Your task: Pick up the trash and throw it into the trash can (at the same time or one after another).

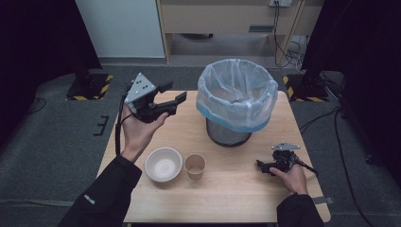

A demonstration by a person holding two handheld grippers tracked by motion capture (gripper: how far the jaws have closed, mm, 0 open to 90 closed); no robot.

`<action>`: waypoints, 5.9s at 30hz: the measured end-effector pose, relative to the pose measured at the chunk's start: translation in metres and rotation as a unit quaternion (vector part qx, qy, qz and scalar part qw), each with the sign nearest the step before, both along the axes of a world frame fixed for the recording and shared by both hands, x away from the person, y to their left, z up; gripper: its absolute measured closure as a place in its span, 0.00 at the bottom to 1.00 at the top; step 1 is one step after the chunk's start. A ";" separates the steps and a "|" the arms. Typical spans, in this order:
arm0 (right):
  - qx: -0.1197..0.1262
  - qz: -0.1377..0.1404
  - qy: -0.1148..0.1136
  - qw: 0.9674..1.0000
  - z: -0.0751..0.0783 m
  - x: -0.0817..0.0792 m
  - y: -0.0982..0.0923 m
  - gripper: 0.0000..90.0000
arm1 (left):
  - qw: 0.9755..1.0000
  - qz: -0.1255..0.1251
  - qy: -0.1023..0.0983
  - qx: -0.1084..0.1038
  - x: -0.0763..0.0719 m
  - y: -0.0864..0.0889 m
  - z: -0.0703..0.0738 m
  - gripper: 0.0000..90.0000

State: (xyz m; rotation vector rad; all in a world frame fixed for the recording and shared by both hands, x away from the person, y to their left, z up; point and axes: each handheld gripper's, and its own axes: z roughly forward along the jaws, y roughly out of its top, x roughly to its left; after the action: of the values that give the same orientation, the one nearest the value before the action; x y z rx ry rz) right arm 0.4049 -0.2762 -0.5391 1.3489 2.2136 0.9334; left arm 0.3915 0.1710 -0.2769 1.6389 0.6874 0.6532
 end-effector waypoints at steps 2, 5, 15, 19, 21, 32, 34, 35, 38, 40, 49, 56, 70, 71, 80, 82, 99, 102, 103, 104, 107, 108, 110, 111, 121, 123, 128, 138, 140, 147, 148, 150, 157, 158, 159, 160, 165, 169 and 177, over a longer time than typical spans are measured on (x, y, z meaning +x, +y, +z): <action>-0.001 0.001 0.000 1.000 0.000 0.000 0.000 0.02 | 1.000 0.003 0.020 -0.001 -0.008 0.006 -0.015 0.42; -0.001 0.001 0.000 1.000 0.000 0.000 0.000 0.02 | 0.999 0.003 0.038 0.001 -0.014 0.012 -0.035 0.41; -0.001 0.001 0.000 1.000 0.000 0.000 0.000 0.02 | 0.990 0.007 0.141 0.019 -0.023 0.010 -0.125 0.42; -0.002 0.002 0.000 1.000 0.000 0.000 0.000 0.02 | 0.988 0.003 0.153 0.029 -0.023 0.004 -0.138 0.42; -0.001 0.001 0.000 1.000 0.000 0.000 0.000 0.02 | 0.986 0.001 0.163 0.041 -0.021 0.000 -0.148 0.42; -0.001 0.001 0.000 1.000 0.000 0.000 0.000 0.02 | 0.970 -0.027 0.228 0.081 -0.017 -0.019 -0.185 0.51; -0.001 0.001 0.000 1.000 0.000 0.000 0.000 0.02 | 0.967 -0.029 0.237 0.092 -0.016 -0.021 -0.188 0.54; -0.002 0.002 0.000 1.000 0.000 0.000 0.000 0.02 | 0.965 -0.031 0.241 0.094 -0.016 -0.022 -0.189 0.56; -0.001 0.001 0.000 1.000 0.000 0.000 0.000 0.02 | 0.963 -0.032 0.249 0.102 -0.016 -0.024 -0.191 0.63; -0.002 0.002 0.000 1.000 0.000 0.000 0.000 0.02 | 0.960 -0.033 0.257 0.106 -0.015 -0.025 -0.192 0.67; -0.002 0.002 0.000 1.000 0.000 0.000 0.000 0.02 | 0.954 -0.032 0.274 0.115 -0.014 -0.029 -0.196 0.82; -0.001 0.001 0.000 1.000 0.000 0.000 0.000 0.02 | 0.952 -0.039 0.279 0.118 -0.013 -0.032 -0.195 0.92; -0.002 0.002 0.000 1.000 0.000 0.000 0.000 0.02 | 0.960 -0.044 0.259 0.095 -0.016 -0.030 -0.181 0.94; -0.001 0.001 0.000 1.000 0.000 0.000 0.000 0.02 | 0.962 -0.043 0.255 0.092 -0.017 -0.029 -0.178 0.94; -0.001 0.001 0.000 1.000 0.000 0.000 0.000 0.02 | 0.971 -0.037 0.226 0.070 -0.020 -0.020 -0.154 0.94; -0.001 0.001 0.000 1.000 0.000 0.000 0.000 0.02 | 0.973 -0.034 0.218 0.062 -0.021 -0.017 -0.147 0.94; -0.002 0.002 0.000 1.000 0.000 0.000 0.000 0.02 | 0.987 -0.016 0.158 0.039 -0.021 -0.005 -0.091 0.94; -0.001 0.001 0.000 1.000 0.000 0.000 0.000 0.02 | 0.989 -0.014 0.144 0.032 -0.020 -0.004 -0.077 0.94; -0.001 0.001 0.000 1.000 0.000 0.000 0.000 0.02 | 0.989 -0.014 0.144 0.032 -0.020 -0.004 -0.077 0.94; -0.001 0.001 0.000 1.000 0.000 0.000 0.000 0.02 | 0.990 -0.011 0.137 0.029 -0.020 -0.003 -0.069 0.94; -0.002 0.002 0.000 1.000 0.000 0.000 0.000 0.02 | 0.992 -0.009 0.124 0.020 -0.018 -0.002 -0.056 0.94; -0.001 0.001 0.000 1.000 0.000 0.000 0.000 0.02 | 0.992 -0.008 0.121 0.018 -0.018 -0.002 -0.053 0.94; -0.002 0.002 0.000 1.000 0.000 0.000 0.000 0.02 | 0.994 -0.008 0.112 0.014 -0.017 -0.003 -0.044 0.94; -0.002 0.002 0.000 1.000 0.000 0.000 0.000 0.02 | 0.994 -0.008 0.108 0.013 -0.016 -0.004 -0.040 0.94; -0.001 0.001 0.000 1.000 0.000 0.000 0.000 0.02 | 0.997 -0.004 0.074 -0.008 -0.008 -0.010 -0.005 0.94; 0.000 0.000 0.000 1.000 0.000 0.000 0.000 0.02 | 0.997 -0.004 0.072 -0.009 -0.007 -0.010 -0.003 0.94; -0.001 0.001 -0.001 1.000 0.000 0.000 0.000 0.02 | 0.998 0.000 0.054 -0.015 -0.003 -0.013 0.014 0.94; -0.001 0.001 -0.003 1.000 0.000 0.000 0.000 0.02 | 0.999 0.004 0.032 -0.042 0.010 -0.021 0.041 0.94; -0.001 0.001 -0.003 1.000 0.000 0.000 0.000 0.02 | 0.999 0.004 0.029 -0.045 0.012 -0.024 0.045 0.94; -0.001 0.001 -0.003 1.000 0.000 0.000 0.000 0.02 | 0.998 0.006 0.015 -0.054 0.024 -0.038 0.060 0.94; -0.002 0.001 -0.002 1.000 0.000 0.000 0.000 0.02 | 0.998 0.006 0.012 -0.054 0.025 -0.040 0.061 0.94; -0.002 0.001 -0.002 1.000 0.000 0.000 0.000 0.02 | 0.998 0.006 0.010 -0.056 0.028 -0.042 0.063 0.94; -0.002 0.001 -0.002 1.000 0.000 0.000 0.000 0.02 | 0.998 0.006 0.000 -0.057 0.038 -0.057 0.069 0.94; -0.002 0.002 -0.002 1.000 0.000 0.000 0.000 0.02 | 0.998 0.004 -0.001 -0.057 0.041 -0.062 0.070 0.94; -0.002 0.001 -0.002 1.000 0.000 0.000 0.000 0.02 | 0.998 0.004 -0.001 -0.055 0.042 -0.065 0.070 0.94; -0.002 0.001 -0.002 1.000 0.000 0.000 0.000 0.02 | 0.998 0.003 -0.002 -0.055 0.044 -0.067 0.070 0.94; -0.002 0.001 -0.002 1.000 0.000 0.000 0.000 0.02 | 0.999 0.003 -0.003 -0.054 0.053 -0.080 0.070 0.94; -0.002 0.002 -0.002 1.000 0.000 0.000 0.000 0.02 | 0.999 0.005 -0.002 -0.051 0.060 -0.088 0.069 0.94; -0.002 0.001 -0.002 1.000 0.000 0.000 0.000 0.02 | 0.999 0.023 0.011 -0.041 0.085 -0.108 0.055 0.94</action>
State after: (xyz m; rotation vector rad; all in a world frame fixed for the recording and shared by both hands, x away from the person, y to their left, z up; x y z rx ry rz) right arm 0.4052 -0.2766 -0.5393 1.3411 2.2137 0.9309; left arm 0.4769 0.0630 -0.2214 1.5608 0.7613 0.6332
